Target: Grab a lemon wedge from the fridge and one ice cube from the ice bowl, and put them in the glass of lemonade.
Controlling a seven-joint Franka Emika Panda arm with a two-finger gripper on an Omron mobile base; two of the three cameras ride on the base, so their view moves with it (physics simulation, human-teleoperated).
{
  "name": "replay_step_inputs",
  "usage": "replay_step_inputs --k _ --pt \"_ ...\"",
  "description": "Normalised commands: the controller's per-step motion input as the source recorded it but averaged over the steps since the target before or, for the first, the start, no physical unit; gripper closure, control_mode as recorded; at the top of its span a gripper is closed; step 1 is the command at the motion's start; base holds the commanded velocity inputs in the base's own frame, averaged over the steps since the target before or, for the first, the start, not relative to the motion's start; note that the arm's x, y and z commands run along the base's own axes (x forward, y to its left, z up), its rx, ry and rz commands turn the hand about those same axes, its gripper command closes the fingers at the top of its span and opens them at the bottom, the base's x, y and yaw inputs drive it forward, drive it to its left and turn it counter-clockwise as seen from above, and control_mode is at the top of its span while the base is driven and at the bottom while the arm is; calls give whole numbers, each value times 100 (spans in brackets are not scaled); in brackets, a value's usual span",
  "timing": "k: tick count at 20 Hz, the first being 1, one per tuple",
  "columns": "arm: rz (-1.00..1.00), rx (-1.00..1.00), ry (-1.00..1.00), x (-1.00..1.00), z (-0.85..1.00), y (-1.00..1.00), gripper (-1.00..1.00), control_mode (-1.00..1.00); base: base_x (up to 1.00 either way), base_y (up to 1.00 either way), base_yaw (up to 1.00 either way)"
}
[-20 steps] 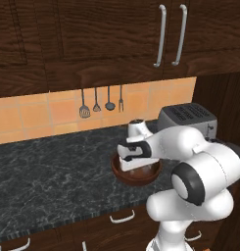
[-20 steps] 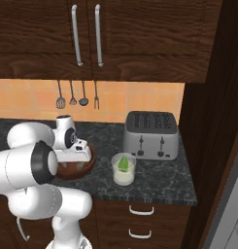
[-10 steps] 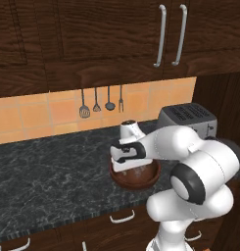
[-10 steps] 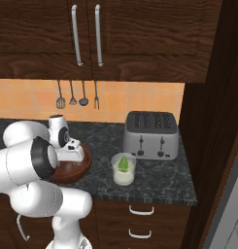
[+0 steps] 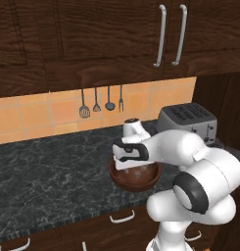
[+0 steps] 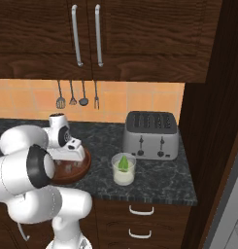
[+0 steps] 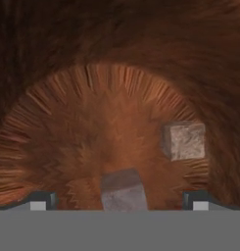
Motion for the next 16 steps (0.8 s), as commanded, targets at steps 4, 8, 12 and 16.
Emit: replay_step_inputs --k 4,8,12,16 --pt "0 8 -12 -30 0 -8 -100 -100 0 0 0" --pt "1 6 -15 -2 0 0 -100 -100 0 0 0" --pt "5 -1 1 -1 4 -3 -100 -100 0 0 0" --pt "6 -5 8 5 2 0 -100 -100 0 0 0"
